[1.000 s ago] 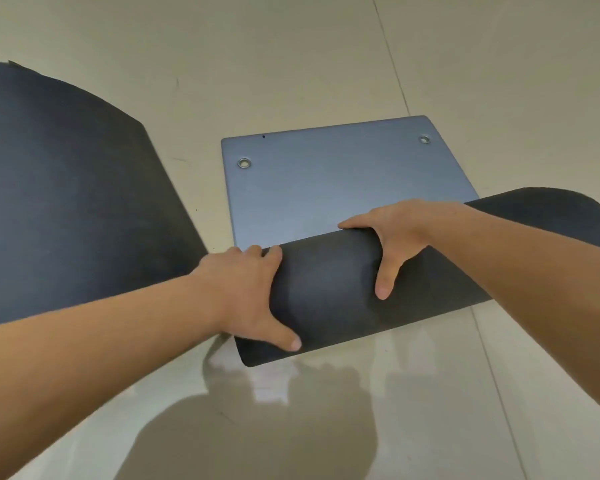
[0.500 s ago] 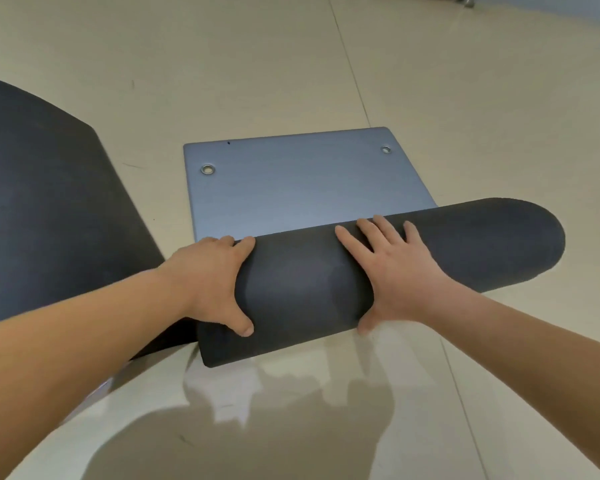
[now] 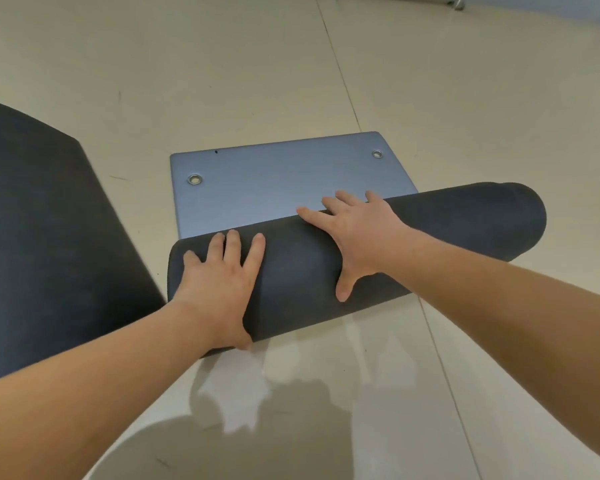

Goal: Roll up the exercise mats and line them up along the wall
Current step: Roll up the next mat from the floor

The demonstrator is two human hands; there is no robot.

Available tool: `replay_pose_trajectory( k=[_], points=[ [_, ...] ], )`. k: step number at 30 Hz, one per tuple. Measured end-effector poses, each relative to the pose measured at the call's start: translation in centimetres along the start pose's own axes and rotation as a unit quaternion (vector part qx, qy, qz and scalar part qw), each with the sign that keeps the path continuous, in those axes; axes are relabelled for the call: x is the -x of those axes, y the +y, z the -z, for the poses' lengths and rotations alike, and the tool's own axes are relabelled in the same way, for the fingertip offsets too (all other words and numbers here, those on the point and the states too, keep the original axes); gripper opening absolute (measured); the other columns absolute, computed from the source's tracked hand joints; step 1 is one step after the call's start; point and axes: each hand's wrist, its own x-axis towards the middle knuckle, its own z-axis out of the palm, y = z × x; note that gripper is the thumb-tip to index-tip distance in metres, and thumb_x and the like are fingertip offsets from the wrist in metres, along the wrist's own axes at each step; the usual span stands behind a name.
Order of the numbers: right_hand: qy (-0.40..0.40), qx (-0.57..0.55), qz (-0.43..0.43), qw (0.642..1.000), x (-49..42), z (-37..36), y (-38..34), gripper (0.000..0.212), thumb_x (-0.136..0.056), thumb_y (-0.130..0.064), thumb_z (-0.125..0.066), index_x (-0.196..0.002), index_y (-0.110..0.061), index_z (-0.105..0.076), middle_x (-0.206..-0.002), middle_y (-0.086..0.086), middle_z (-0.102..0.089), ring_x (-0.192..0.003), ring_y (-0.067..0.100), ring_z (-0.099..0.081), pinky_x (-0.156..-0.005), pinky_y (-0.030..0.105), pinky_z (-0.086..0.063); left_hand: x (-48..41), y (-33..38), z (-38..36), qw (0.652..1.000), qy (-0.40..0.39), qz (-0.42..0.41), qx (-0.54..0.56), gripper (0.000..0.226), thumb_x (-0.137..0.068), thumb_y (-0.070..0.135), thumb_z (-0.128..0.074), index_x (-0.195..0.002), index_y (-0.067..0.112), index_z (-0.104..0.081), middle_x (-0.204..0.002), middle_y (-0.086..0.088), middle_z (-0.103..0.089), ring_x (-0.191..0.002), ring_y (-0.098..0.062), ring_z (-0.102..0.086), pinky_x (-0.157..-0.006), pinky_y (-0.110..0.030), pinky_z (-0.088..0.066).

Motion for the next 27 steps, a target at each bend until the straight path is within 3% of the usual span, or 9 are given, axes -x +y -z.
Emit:
replay_pose_trajectory(
  k=[4,6,9,12,15,18,22,24,27],
  points=[
    [0.015,0.018,-0.019,1.000,1.6,-3.1,-2.2,0.171,-0.048,-0.078,-0.091,-0.158,-0.035,0.032,-0.171,0.025,0.007,-0.159,0.048,0.004,-0.123,0.072,-0.014,-2.1,-1.6,0.9,0.999,-0.017,-0.024,0.023,0.157,-0.051,0.078,-0.081,-0.159,0.024,0.019,-0.160,-0.012,-0.022,-0.147,-0.033,-0.031,-0.110,-0.055,-0.046],
    [0.027,0.029,-0.031,0.999,1.3,-4.1,-2.7,0.170,-0.052,-0.072,-0.093,-0.157,-0.031,0.035,-0.169,0.031,0.008,-0.158,0.051,0.003,-0.122,0.072,-0.014,-2.9,-2.6,1.5,0.998,-0.010,-0.042,0.035,0.151,-0.046,0.079,-0.077,-0.159,0.027,0.008,-0.148,-0.005,-0.037,-0.132,-0.027,-0.045,-0.101,-0.049,-0.052],
    [0.061,0.017,-0.014,0.998,0.1,-3.3,-1.8,0.153,-0.059,-0.072,-0.087,-0.161,-0.033,0.020,-0.164,0.029,-0.016,-0.153,0.047,-0.018,-0.120,0.067,-0.024,-3.6,-3.9,2.2,0.997,-0.006,-0.058,0.060,0.139,-0.044,0.077,-0.075,-0.157,0.032,-0.008,-0.130,0.004,-0.050,-0.112,-0.021,-0.056,-0.089,-0.044,-0.057],
    [0.080,0.024,0.020,0.996,-0.4,-2.1,-0.4,0.141,-0.054,-0.075,-0.084,-0.160,-0.035,0.002,-0.143,0.018,-0.044,-0.131,0.036,-0.045,-0.109,0.057,-0.041,-3.8,-4.7,3.3,0.992,-0.017,-0.078,0.100,0.125,-0.049,0.075,-0.078,-0.153,0.038,-0.019,-0.118,0.010,-0.056,-0.100,-0.017,-0.060,-0.085,-0.040,-0.058],
    [0.057,0.025,0.047,0.997,0.1,-1.3,0.7,0.137,-0.048,-0.074,-0.087,-0.157,-0.039,-0.009,-0.126,0.008,-0.055,-0.113,0.029,-0.057,-0.097,0.050,-0.050,-3.2,-4.3,4.0,0.982,-0.052,-0.097,0.157,0.106,-0.052,0.069,-0.084,-0.141,0.042,-0.033,-0.108,0.014,-0.062,-0.092,-0.013,-0.063,-0.082,-0.036,-0.058],
    [-0.022,0.002,0.076,0.997,1.8,-0.1,1.7,0.137,-0.043,-0.069,-0.092,-0.152,-0.047,-0.012,-0.120,-0.001,-0.057,-0.104,0.025,-0.063,-0.090,0.048,-0.055,-2.1,-3.4,4.0,0.950,-0.135,-0.114,0.258,0.091,-0.049,0.062,-0.093,-0.126,0.046,-0.046,-0.108,0.018,-0.065,-0.096,-0.009,-0.066,-0.087,-0.036,-0.060],
    [-0.147,-0.051,0.081,0.985,4.7,0.2,1.5,0.146,-0.044,-0.062,-0.100,-0.155,-0.056,-0.006,-0.142,-0.006,-0.051,-0.128,0.026,-0.057,-0.105,0.051,-0.049,-0.6,-2.1,1.8,0.889,-0.256,-0.118,0.362,0.082,-0.051,0.048,-0.101,-0.121,0.051,-0.059,-0.112,0.025,-0.071,-0.102,-0.005,-0.072,-0.092,-0.034,-0.061],
    [-0.132,-0.021,0.071,0.989,6.3,-0.2,0.8,0.151,-0.048,-0.066,-0.097,-0.159,-0.052,0.004,-0.156,0.001,-0.039,-0.144,0.028,-0.042,-0.113,0.054,-0.042,-0.6,-2.1,0.9,0.875,-0.263,-0.118,0.389,0.081,-0.052,0.045,-0.102,-0.122,0.053,-0.062,-0.112,0.026,-0.072,-0.104,-0.004,-0.072,-0.093,-0.034,-0.061],
    [-0.058,0.007,0.029,0.998,8.3,-1.7,-0.9,0.154,-0.052,-0.076,-0.090,-0.159,-0.044,0.016,-0.164,0.012,-0.021,-0.152,0.036,-0.025,-0.114,0.061,-0.038,-1.1,-3.9,0.4,0.871,-0.232,-0.091,0.423,0.098,-0.049,0.051,-0.101,-0.136,0.052,-0.058,-0.122,0.022,-0.071,-0.110,-0.007,-0.071,-0.101,-0.037,-0.058]
  ],
)
